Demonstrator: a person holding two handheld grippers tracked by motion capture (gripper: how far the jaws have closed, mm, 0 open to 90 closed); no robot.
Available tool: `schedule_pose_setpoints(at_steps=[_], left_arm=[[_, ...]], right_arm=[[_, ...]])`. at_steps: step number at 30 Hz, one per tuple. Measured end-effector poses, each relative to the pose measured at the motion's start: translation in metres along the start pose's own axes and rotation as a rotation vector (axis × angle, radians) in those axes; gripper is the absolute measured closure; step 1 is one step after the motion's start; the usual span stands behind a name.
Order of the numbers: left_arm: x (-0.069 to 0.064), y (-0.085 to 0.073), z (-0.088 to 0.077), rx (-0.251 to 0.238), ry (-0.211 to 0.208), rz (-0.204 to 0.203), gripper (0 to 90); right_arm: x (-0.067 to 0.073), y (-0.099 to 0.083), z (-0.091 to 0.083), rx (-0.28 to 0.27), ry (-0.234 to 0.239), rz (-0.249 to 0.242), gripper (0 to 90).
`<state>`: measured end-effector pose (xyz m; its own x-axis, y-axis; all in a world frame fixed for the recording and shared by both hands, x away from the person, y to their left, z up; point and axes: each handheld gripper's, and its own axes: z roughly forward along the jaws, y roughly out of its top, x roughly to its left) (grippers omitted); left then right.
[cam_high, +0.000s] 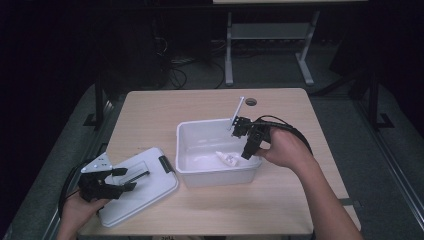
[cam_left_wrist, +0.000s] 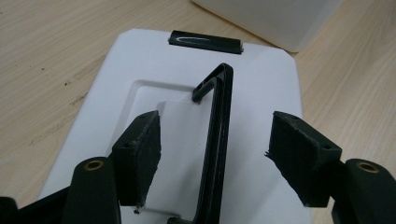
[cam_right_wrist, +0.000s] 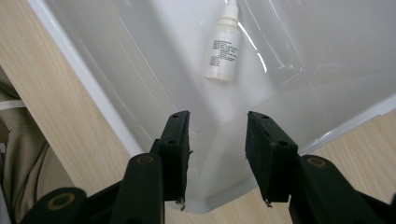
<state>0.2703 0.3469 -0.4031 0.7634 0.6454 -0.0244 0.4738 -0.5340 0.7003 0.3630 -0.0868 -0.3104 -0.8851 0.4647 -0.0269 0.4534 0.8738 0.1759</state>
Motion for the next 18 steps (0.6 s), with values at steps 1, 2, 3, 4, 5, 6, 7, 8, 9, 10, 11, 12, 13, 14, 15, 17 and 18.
schedule_pose_setpoints(at_steps=[1,2,3,4,5,6,7,8,9,10,11,12,13,14,15,17,18], left_arm=[[0.000,0.000,0.000,0.001,0.001,0.001,33.3],[0.000,0.000,0.000,0.001,0.001,0.000,33.3],[-0.001,0.000,0.000,0.002,0.000,-0.001,33.3],[-0.001,0.000,0.000,0.002,0.000,-0.001,33.3],[-0.001,0.000,0.000,0.003,0.002,-0.002,33.3],[-0.001,-0.001,0.000,0.004,0.002,-0.004,33.3],[-0.001,-0.001,0.000,0.005,0.002,-0.005,33.3],[-0.001,-0.001,0.000,0.003,0.003,-0.007,33.3],[-0.001,-0.001,-0.001,0.000,0.005,-0.011,33.3],[-0.001,-0.001,-0.001,-0.001,0.005,-0.010,33.3],[-0.001,-0.001,-0.001,-0.001,0.005,-0.010,33.3],[-0.002,-0.001,-0.001,0.000,0.005,-0.008,33.3],[-0.002,-0.001,-0.001,0.002,0.005,-0.006,33.3],[-0.002,-0.001,-0.001,0.003,0.004,-0.003,33.3],[-0.002,-0.001,-0.001,0.000,0.005,-0.005,33.3],[-0.002,0.000,-0.001,-0.002,0.007,-0.004,33.3],[-0.002,0.000,-0.002,-0.003,0.007,-0.004,33.3]], right_arm=[[0.000,-0.001,-0.001,-0.004,0.001,0.001,59.1],[0.001,-0.003,-0.003,-0.003,0.002,0.003,58.9],[0.001,-0.003,-0.003,-0.003,0.002,0.003,58.9],[0.001,-0.004,-0.004,-0.007,-0.001,0.005,58.7],[0.001,-0.005,-0.006,-0.009,-0.001,0.006,58.6],[0.001,-0.006,-0.007,-0.013,-0.001,0.006,58.7],[0.002,-0.008,-0.009,-0.019,-0.002,0.006,58.7],[0.002,-0.009,-0.011,-0.020,-0.002,0.009,58.6],[0.002,-0.010,-0.012,-0.026,-0.005,0.006,58.4],[0.002,-0.012,-0.014,-0.028,-0.007,0.008,58.3],[0.003,-0.014,-0.015,-0.027,-0.009,0.007,58.0],[0.003,-0.015,-0.017,-0.026,-0.013,0.009,57.7],[0.003,-0.017,-0.018,-0.027,-0.014,0.011,56.8],[0.003,-0.019,-0.019,-0.029,-0.013,0.015,55.3],[0.003,-0.022,-0.021,-0.033,-0.009,0.022,54.8],[0.004,-0.026,-0.023,-0.042,-0.013,0.026,54.8],[0.004,-0.028,-0.025,-0.047,-0.012,0.028,54.8]])
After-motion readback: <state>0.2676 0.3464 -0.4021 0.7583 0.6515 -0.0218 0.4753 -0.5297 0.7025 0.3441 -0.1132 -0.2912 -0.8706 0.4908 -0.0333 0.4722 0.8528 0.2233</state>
